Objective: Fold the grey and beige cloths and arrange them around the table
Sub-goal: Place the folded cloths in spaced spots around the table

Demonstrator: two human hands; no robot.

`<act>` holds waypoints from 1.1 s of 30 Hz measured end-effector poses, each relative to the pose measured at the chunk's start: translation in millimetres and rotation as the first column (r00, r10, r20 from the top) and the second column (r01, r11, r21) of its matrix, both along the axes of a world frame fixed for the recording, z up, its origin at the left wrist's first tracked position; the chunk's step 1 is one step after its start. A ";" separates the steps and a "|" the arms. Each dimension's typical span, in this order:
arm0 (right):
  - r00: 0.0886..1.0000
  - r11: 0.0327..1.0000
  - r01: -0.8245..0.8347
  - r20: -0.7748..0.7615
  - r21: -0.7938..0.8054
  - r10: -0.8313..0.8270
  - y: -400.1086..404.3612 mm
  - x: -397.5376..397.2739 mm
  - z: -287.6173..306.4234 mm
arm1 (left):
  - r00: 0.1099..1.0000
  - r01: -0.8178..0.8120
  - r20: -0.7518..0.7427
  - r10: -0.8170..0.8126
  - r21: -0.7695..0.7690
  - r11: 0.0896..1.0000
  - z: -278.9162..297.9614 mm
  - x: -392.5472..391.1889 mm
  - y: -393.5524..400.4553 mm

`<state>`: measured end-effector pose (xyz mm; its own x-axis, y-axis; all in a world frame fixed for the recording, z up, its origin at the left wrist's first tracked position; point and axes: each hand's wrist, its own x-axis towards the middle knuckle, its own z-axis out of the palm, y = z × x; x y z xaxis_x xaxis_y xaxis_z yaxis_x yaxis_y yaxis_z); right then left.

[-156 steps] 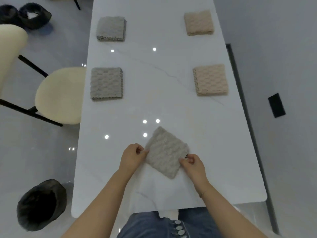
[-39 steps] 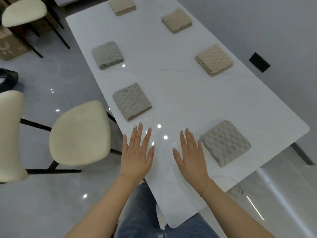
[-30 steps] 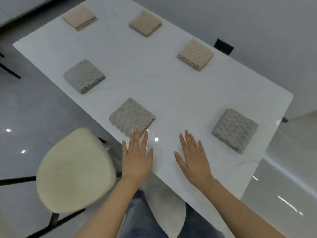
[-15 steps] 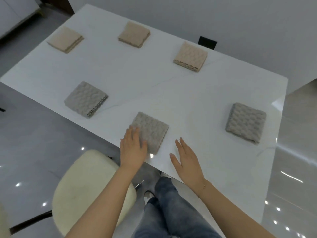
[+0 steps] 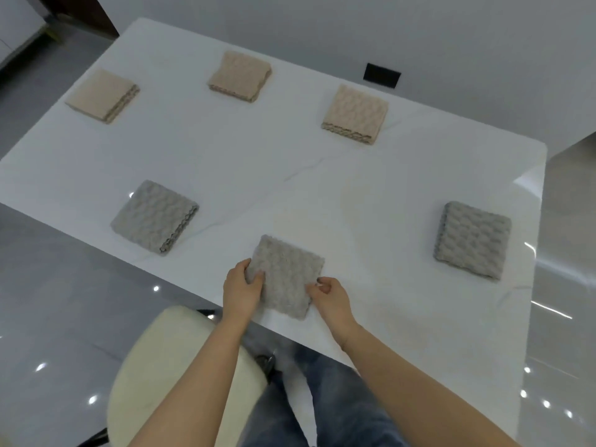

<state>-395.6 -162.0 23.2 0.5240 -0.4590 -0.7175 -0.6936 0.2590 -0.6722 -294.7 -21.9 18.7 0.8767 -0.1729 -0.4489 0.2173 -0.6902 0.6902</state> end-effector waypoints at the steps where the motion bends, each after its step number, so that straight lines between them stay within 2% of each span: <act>1: 1.000 0.999 0.030 0.010 0.016 -0.030 3.7 3.1 -1.0 | 1.000 0.022 0.000 -0.022 -0.010 1.000 -1.2 1.3 0.4; 4: 0.994 0.994 0.109 0.007 0.002 -0.109 16.1 9.3 -4.1 | 0.996 0.087 -0.011 -0.087 -0.023 0.996 -4.6 3.0 5.1; 13: 0.972 0.969 0.208 -0.080 -0.131 -0.219 23.0 1.6 -12.8 | 0.993 0.117 -0.017 -0.119 -0.057 0.991 -8.1 1.9 13.4; 23: 0.938 0.928 0.340 -0.013 -0.154 -0.346 24.0 0.9 -15.4 | 0.997 0.053 -0.047 -0.060 -0.126 0.991 -8.6 0.0 10.2; 28: 0.946 0.939 0.321 -0.005 -0.124 -0.324 21.8 -3.3 -17.5 | 0.998 0.034 -0.051 -0.041 -0.128 0.991 -6.1 1.4 8.1; 33: 0.974 0.973 0.226 0.043 -0.040 -0.224 9.7 -10.6 -12.5 | 0.997 -0.037 -0.077 0.025 -0.148 0.988 -1.3 -3.8 6.1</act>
<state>-406.3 -152.3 10.7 0.4303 -0.5994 -0.6750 -0.5945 0.3745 -0.7116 -298.4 -15.8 17.4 0.8477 -0.2164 -0.4844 0.2917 -0.5725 0.7662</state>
